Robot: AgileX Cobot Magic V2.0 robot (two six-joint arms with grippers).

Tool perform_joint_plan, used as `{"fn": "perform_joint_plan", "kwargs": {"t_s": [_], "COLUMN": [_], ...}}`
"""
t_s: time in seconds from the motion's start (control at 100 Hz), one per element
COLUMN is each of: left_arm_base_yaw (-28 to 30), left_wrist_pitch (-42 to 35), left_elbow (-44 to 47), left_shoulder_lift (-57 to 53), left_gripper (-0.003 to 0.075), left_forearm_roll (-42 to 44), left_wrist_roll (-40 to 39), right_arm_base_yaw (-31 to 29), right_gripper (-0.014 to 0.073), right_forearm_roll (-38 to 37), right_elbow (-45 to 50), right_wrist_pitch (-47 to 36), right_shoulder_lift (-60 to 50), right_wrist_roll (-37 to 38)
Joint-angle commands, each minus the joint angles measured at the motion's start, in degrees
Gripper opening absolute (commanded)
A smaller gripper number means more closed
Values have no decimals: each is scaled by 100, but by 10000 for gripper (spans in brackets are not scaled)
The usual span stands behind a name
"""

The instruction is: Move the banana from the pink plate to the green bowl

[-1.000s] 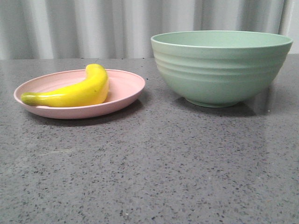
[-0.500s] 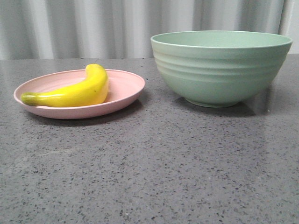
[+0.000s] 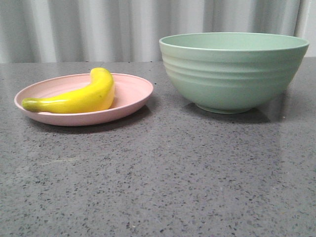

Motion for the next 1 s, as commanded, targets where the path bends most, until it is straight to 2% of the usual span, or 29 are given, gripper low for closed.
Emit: {"fn": "perform_joint_plan", "kwargs": {"t_s": [0.0, 0.76, 0.87, 0.99], "left_arm_base_yaw": [10, 10, 10, 10], "left_wrist_pitch": [-372, -291, -402, -602], "left_elbow": [148, 148, 99, -94], "left_shoulder_lift": [-186, -186, -186, -186], "left_gripper": [-18, -18, -19, -19], "left_forearm_roll": [8, 8, -410, -399], "left_wrist_roll": [-40, -40, -40, -40], "right_arm_base_yaw": [-28, -28, -28, -28], "right_gripper": [-79, -79, -79, -79], "right_forearm_roll": [-72, -72, -16, 33], "right_elbow": [155, 155, 74, -277], "right_wrist_pitch": [-518, -547, -785, -458], "right_shoulder_lift": [-89, -89, -89, -24], "right_wrist_roll": [-9, -9, -9, -9]}}
